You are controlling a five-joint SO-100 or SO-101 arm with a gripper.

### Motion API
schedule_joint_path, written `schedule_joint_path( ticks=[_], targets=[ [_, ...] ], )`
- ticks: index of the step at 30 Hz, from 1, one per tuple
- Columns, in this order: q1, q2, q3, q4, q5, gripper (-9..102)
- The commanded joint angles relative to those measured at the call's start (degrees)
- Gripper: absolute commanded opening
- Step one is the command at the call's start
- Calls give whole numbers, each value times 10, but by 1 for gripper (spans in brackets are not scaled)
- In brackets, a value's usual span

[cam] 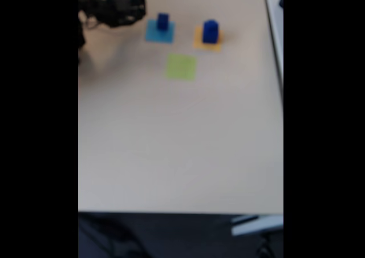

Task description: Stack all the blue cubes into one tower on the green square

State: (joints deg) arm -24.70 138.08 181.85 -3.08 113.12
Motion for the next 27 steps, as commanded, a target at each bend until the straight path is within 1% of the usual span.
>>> schedule_joint_path(
  ticks=[1,5,8,16,22,27],
  targets=[
    [16,-23,-2,-53,-29,0],
    [24,-120,-8,-166,-44,0],
    [24,-173,-18,-215,-46,0],
    [30,-171,-32,-222,-53,0],
    [46,-195,-34,-290,-69,0],
    [48,-196,-39,-301,-72,0]
  ],
)
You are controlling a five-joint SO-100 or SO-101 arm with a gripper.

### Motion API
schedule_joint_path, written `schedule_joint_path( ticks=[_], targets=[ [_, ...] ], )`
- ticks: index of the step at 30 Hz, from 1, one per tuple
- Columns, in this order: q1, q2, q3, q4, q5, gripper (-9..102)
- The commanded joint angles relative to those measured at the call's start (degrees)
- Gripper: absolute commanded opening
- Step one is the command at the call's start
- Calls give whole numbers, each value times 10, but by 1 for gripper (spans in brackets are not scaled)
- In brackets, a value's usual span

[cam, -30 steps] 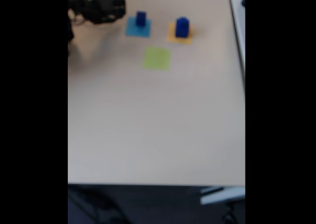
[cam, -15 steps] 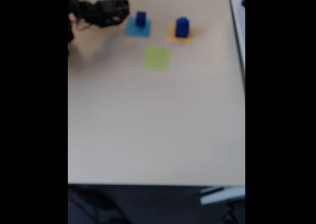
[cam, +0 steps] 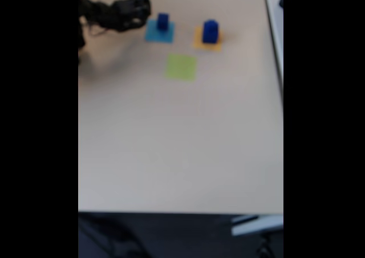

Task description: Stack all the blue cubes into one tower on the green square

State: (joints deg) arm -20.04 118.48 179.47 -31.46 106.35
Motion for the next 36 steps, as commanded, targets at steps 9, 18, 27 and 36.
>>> schedule_joint_path(
  ticks=[9,18,27,36],
  targets=[
    [14,4,-18,-60,-15,0],
    [14,6,-25,-67,-15,0],
    [21,7,-27,-67,-17,0],
    [69,65,-5,-67,40,0]
  ],
)
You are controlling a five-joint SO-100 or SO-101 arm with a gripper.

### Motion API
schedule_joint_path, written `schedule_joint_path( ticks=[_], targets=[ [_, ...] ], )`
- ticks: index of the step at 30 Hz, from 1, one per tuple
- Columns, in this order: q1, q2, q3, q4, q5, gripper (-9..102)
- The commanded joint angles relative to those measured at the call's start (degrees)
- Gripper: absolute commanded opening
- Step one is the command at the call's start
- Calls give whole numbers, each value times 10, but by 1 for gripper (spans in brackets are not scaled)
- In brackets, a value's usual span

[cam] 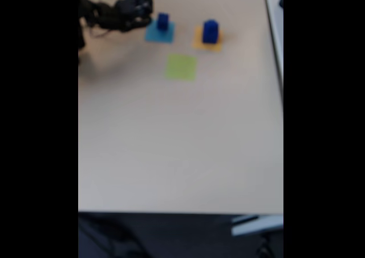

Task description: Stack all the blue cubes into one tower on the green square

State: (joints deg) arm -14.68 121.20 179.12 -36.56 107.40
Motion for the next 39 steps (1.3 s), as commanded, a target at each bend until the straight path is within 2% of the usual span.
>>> schedule_joint_path(
  ticks=[1,12,18,23,29,39],
  targets=[
    [24,52,1,-15,44,0],
    [117,144,24,-11,232,0],
    [133,197,25,53,291,0],
    [150,269,26,151,323,0],
    [162,270,27,154,357,0],
    [164,272,18,168,347,0]
  ],
)
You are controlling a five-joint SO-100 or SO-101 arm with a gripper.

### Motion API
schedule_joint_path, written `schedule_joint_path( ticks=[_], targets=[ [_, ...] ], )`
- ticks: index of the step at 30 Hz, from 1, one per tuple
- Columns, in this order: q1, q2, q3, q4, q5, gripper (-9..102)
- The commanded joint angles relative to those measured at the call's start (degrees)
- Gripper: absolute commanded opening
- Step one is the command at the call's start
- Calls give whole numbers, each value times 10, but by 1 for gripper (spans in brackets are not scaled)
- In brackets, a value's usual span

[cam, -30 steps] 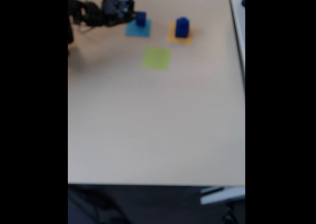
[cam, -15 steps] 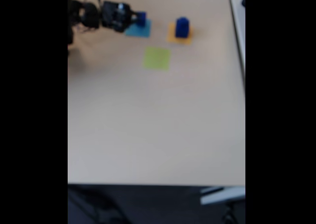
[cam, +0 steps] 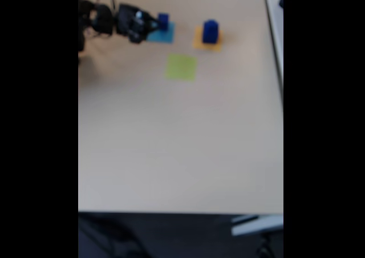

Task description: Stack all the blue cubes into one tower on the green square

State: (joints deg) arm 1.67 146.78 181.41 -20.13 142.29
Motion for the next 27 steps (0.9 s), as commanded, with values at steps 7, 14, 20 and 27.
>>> schedule_joint_path(
  ticks=[7,14,20,27],
  targets=[
    [6,35,-7,17,16,0],
    [-12,69,4,56,-54,0],
    [6,102,7,91,-23,0],
    [18,161,9,144,140,0]
  ],
)
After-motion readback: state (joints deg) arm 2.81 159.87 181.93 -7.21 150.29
